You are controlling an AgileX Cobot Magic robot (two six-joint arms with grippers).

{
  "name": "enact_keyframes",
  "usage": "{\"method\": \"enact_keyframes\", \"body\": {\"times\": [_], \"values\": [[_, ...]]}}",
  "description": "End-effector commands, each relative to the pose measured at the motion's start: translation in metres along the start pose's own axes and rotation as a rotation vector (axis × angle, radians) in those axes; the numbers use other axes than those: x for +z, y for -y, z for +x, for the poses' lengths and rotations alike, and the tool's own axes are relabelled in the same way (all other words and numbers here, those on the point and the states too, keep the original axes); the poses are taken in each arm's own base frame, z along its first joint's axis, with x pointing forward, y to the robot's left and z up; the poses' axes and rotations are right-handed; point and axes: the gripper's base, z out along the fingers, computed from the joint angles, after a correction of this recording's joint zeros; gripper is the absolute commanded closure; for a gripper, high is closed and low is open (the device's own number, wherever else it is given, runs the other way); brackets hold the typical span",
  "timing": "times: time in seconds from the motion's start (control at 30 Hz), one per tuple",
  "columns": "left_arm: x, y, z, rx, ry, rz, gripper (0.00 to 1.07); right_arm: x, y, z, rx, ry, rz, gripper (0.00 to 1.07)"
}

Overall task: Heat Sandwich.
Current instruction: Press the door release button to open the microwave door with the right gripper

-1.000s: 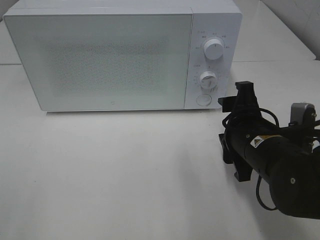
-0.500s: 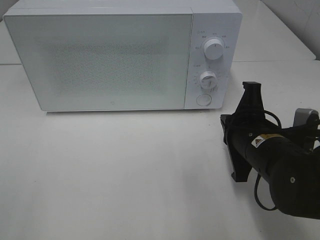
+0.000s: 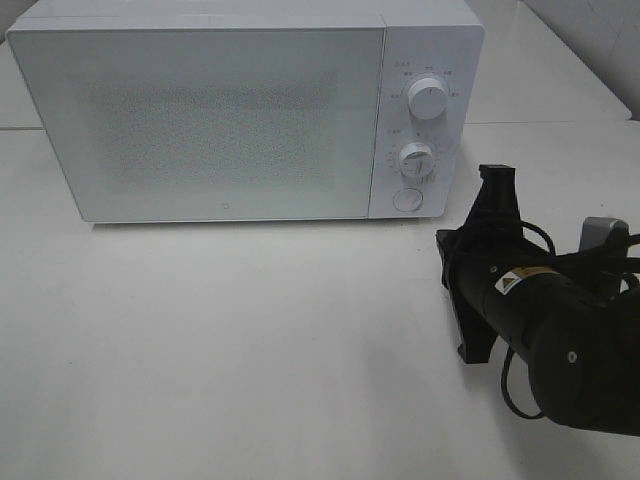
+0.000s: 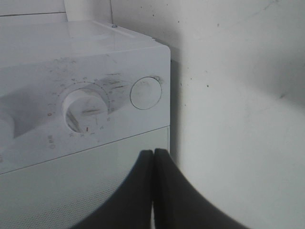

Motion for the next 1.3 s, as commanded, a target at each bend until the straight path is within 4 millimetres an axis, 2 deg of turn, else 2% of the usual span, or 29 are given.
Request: {"method": "enact_keyframes", "body": {"times": [0.03,0.23,0.57,0.93,1.3], "values": [[-0.001,0.000,0.001,0.001,0.008,-0.002,0.09,0.005,0.001,0.005,-0.001,-0.015,0.007,1.07],[-0.001,0.000,0.001,0.001,0.008,-0.002,0.09,0.017,-0.002,0.008,0.002,-0.019,0.025,1.07],[-0.001,0.000,0.001,0.001,0.008,-0.002,0.09,0.050,-0.008,0.014,-0.011,-0.049,0.059,1.07],[-0.001,0.000,0.001,0.001,0.008,-0.002,0.09,0.081,-0.016,0.007,-0.007,-0.032,0.067,1.07],[-0.001,0.000,0.001,0.001,0.008,-0.002,0.09,0.102,-0.021,0.006,0.000,-0.012,0.056,1.07]]}}
